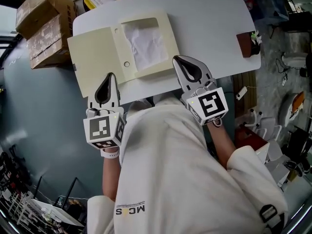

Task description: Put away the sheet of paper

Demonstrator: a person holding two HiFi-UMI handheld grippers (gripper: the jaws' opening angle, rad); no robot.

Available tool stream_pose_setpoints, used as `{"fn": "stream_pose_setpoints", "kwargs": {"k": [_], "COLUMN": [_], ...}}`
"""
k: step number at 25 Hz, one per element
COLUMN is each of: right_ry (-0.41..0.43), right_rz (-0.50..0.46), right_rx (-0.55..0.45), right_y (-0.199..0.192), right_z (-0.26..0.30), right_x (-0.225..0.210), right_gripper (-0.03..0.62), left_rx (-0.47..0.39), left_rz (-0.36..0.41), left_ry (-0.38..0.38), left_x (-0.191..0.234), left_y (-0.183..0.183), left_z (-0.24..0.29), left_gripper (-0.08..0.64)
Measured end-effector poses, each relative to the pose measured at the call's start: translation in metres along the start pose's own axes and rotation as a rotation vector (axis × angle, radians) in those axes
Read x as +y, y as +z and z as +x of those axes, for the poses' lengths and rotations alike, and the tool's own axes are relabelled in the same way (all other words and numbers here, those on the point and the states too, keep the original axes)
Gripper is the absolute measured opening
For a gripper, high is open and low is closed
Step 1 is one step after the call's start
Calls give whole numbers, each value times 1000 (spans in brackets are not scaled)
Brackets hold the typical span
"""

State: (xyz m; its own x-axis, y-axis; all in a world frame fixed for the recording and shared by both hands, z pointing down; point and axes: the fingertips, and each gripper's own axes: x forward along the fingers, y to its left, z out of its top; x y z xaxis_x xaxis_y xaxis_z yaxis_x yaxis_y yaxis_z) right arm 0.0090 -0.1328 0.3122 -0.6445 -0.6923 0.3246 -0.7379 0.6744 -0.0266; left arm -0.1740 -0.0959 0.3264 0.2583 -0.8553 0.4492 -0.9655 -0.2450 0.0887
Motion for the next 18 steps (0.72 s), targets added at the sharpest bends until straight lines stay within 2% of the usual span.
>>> {"fn": "stream_pose_setpoints", "kwargs": {"k": [5,13,18], "right_ry": [-29,-28,-23], "right_rz": [13,8,25], "right_rx": [-21,-29,-22], "right_y": [6,6,1], "right_z": [-5,-12,-14], "right_x": [-10,-9,-8], "right_gripper": [12,12,12], "left_rx": [-40,-53,-62], "left_rz": [-20,28,19], "left_ry": [15,8,10], "left_x": [0,-2,-3], "left_y": [6,6,5], "left_z": [-14,-26,-27], "left_gripper": [26,26,26]}}
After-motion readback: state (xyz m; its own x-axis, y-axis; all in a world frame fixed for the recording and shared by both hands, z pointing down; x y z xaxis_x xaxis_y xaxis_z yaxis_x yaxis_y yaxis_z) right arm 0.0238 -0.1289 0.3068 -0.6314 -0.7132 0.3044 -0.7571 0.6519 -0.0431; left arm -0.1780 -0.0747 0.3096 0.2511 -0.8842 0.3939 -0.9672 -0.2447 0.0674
